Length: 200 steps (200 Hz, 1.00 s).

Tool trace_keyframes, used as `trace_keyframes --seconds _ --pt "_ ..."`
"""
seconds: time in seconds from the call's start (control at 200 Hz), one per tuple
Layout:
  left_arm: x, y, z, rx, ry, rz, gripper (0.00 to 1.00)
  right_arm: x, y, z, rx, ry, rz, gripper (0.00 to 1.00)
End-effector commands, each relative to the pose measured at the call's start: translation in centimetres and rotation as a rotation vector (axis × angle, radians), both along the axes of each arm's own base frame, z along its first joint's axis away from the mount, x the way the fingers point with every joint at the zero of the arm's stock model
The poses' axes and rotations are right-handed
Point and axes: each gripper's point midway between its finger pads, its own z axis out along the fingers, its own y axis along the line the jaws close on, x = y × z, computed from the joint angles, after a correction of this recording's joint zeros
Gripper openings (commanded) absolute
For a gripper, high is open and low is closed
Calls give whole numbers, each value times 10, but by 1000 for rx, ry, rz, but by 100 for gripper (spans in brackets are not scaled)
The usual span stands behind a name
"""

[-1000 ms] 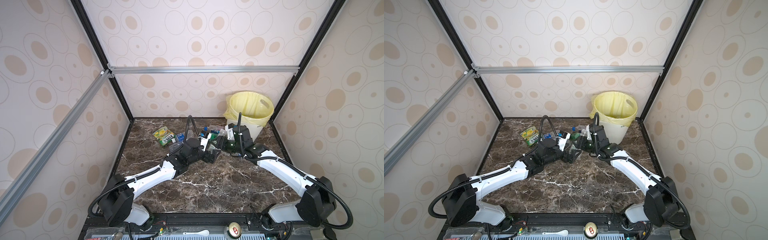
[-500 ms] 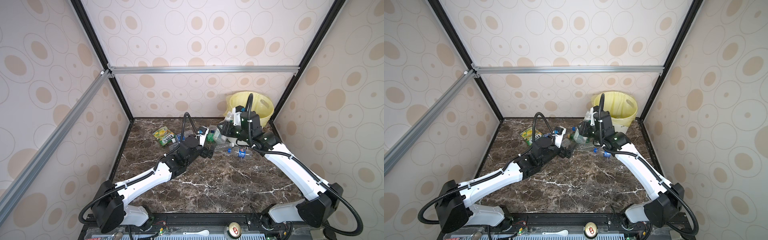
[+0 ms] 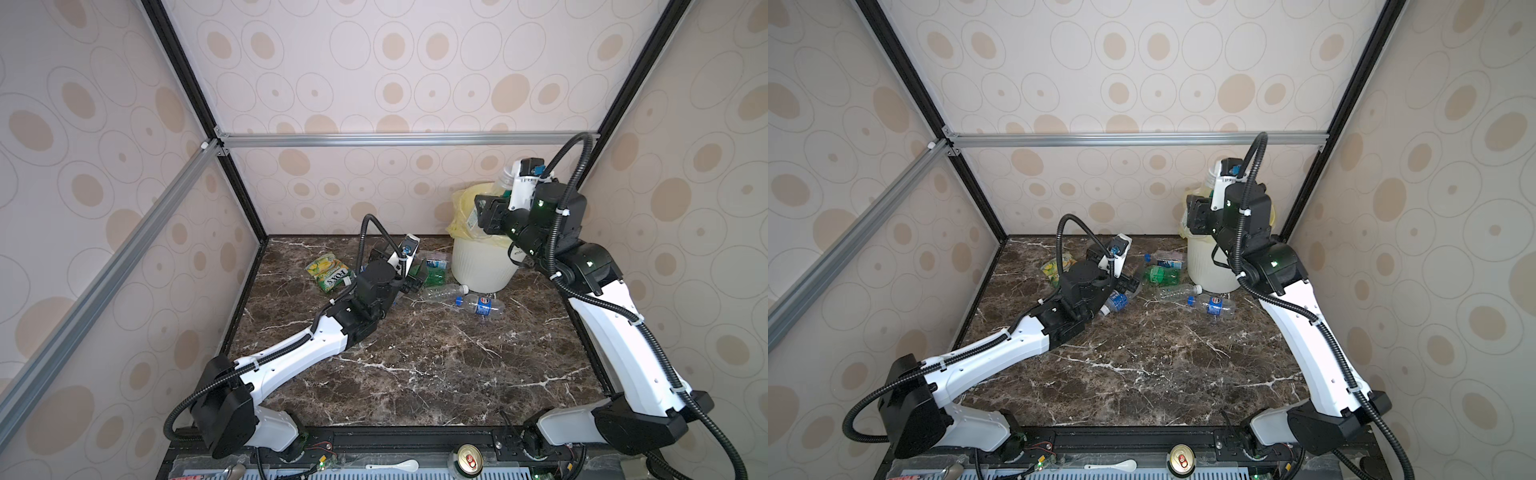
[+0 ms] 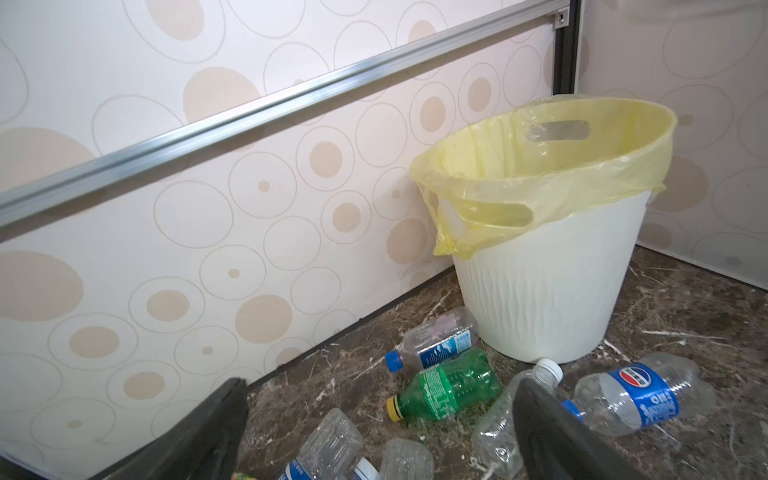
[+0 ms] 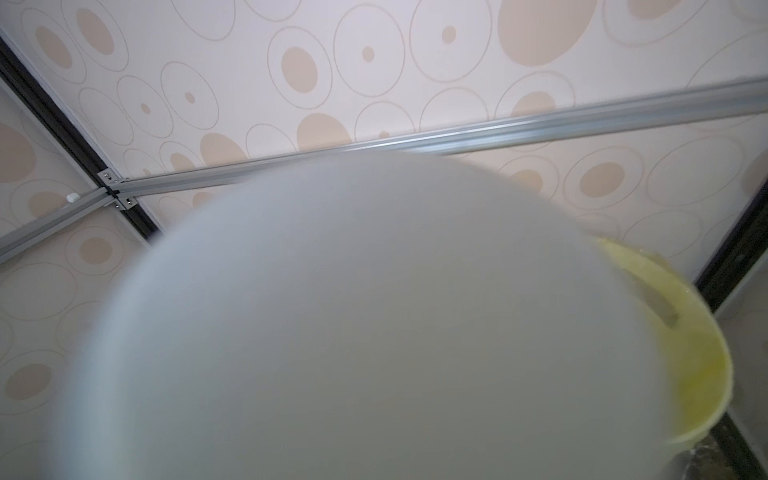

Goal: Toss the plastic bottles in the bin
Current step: 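Carry the tea bottle over the bin with the right gripper and release it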

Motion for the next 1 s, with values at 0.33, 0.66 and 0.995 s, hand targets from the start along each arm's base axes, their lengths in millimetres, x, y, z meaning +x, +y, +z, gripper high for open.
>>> trace_keyframes --seconds 0.33,0.66,0.995 --pt "20 -49 79 -35 -179 -101 99 79 -63 14 -139 -44 -228 57" --pt "34 -54 65 -24 -78 -53 99 137 -85 -33 -123 160 -253 100" --pt "24 -42 47 -42 -4 -3 99 100 -85 -34 -86 165 -221 100"
